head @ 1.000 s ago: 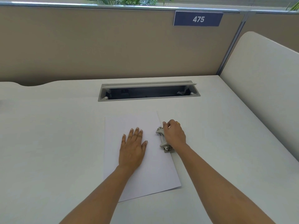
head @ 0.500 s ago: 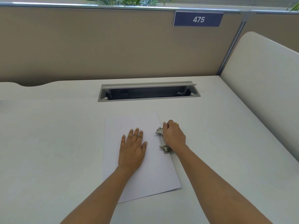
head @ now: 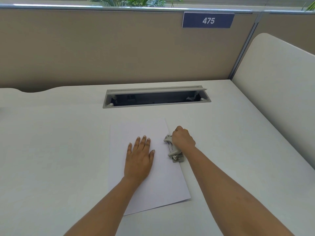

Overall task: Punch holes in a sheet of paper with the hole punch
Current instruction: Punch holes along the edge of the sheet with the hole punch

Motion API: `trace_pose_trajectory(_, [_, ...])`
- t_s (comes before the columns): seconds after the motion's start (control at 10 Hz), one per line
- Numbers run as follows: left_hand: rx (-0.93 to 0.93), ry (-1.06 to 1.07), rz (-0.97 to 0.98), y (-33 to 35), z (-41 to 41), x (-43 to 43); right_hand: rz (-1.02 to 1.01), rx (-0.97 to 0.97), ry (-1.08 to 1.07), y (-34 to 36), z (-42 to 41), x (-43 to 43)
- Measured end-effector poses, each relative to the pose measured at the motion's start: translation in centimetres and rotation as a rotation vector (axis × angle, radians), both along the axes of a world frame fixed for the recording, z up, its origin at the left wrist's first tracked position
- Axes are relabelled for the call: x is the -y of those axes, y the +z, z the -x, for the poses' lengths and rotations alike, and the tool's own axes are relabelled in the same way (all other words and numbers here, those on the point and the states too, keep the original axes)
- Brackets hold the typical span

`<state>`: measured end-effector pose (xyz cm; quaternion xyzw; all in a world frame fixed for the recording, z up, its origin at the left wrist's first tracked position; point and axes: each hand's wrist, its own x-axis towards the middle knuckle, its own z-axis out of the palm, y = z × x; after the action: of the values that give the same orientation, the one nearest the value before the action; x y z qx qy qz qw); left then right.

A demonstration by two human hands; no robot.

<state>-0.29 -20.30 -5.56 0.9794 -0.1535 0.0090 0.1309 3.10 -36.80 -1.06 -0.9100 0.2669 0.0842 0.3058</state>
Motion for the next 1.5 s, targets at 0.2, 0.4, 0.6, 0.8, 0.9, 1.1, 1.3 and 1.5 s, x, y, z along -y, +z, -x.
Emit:
trace_pose_trajectory(0.2, [0.007,0.000,0.010,-0.1,0.0,0.0,0.003,0.029,-0.087,-0.3,-0.2,-0.5])
trace_pose_trajectory(0.4, [0.006,0.003,0.004,-0.1,0.0,0.0,0.108,0.125,-0.114,-1.2,0.1,-0.6])
trace_pose_trajectory(0.6, [0.005,0.006,0.003,-0.1,0.0,0.0,0.228,0.191,-0.090,-1.8,0.5,-0.6])
trace_pose_trajectory(0.8, [0.011,0.009,0.003,-0.2,0.0,-0.1,0.269,0.226,-0.087,-2.1,0.6,-0.6])
trace_pose_trajectory(0.9, [0.009,0.011,0.005,-0.2,0.1,0.0,0.266,0.235,-0.086,-2.2,0.6,-0.5])
trace_pose_trajectory(1.1, [0.009,0.011,0.008,-0.2,0.0,0.0,0.265,0.246,-0.089,-2.3,0.5,-0.5])
trace_pose_trajectory(1.3, [0.006,0.010,0.002,-0.2,0.0,0.0,0.266,0.247,-0.090,-2.3,0.6,-0.5])
trace_pose_trajectory(1.5, [0.015,0.008,0.000,-0.2,0.0,0.0,0.265,0.247,-0.088,-2.4,0.6,-0.5])
